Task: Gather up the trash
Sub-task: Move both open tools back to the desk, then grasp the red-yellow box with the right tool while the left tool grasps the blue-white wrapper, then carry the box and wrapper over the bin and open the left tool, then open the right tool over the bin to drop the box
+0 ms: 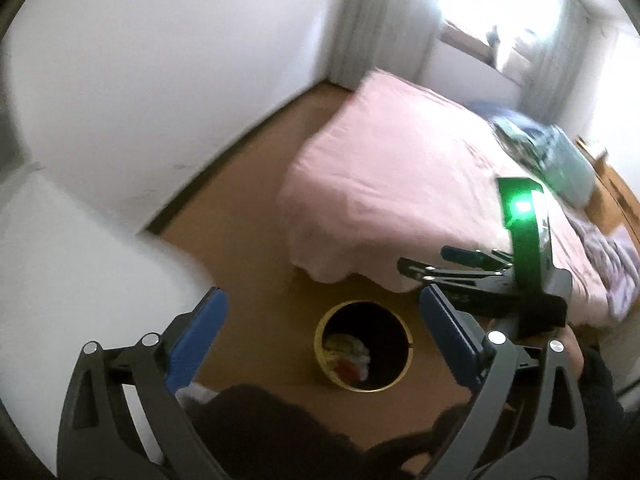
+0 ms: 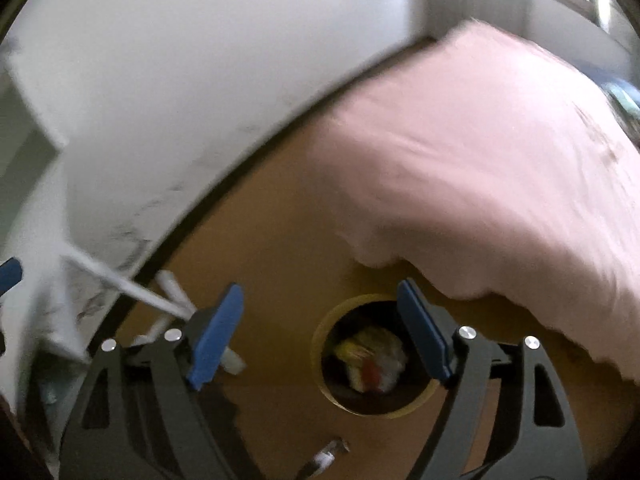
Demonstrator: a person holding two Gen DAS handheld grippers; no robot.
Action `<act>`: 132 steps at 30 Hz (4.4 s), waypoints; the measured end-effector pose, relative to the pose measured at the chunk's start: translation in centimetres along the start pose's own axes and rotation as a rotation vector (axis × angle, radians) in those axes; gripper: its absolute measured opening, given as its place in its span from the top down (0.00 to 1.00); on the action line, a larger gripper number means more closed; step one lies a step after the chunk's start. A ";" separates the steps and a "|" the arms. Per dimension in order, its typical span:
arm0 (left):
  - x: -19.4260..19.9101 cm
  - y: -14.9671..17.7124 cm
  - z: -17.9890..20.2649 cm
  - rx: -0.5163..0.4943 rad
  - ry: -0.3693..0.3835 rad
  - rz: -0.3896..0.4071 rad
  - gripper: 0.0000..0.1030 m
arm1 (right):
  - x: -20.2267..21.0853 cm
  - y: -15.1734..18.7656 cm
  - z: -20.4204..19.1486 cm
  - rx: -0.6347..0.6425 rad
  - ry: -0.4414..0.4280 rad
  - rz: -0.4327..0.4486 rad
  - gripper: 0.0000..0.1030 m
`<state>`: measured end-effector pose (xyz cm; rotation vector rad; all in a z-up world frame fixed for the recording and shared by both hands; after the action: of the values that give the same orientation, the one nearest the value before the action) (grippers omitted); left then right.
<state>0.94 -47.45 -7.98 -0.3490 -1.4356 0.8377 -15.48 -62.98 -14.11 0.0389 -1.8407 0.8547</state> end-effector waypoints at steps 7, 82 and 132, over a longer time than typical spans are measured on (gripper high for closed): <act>11.5 4.7 -13.4 0.138 -0.294 0.061 0.08 | 3.0 0.8 -18.9 0.371 -0.296 0.027 0.25; 0.8 -1.6 -1.9 -0.031 -0.029 0.018 0.67 | 2.9 -1.0 -1.3 0.045 -0.050 0.108 0.56; -15.1 3.0 9.3 -0.200 0.079 -0.194 0.14 | -4.8 5.6 12.3 -0.169 0.055 -0.139 0.33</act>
<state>-7.59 -58.29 -19.57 -0.3821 -1.4567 0.5200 -25.43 -67.49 -23.34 0.0358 -1.8297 0.5964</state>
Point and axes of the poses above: each gripper's, at about its wrist camera, not at the fingertips, and x roughly against the way its jaws point, z to its right, y to its underside, the point moved 4 cm from there along -x, roughly the way its jaws point, and after that the axes turned 3 degrees about -x, right-handed, at the moved point
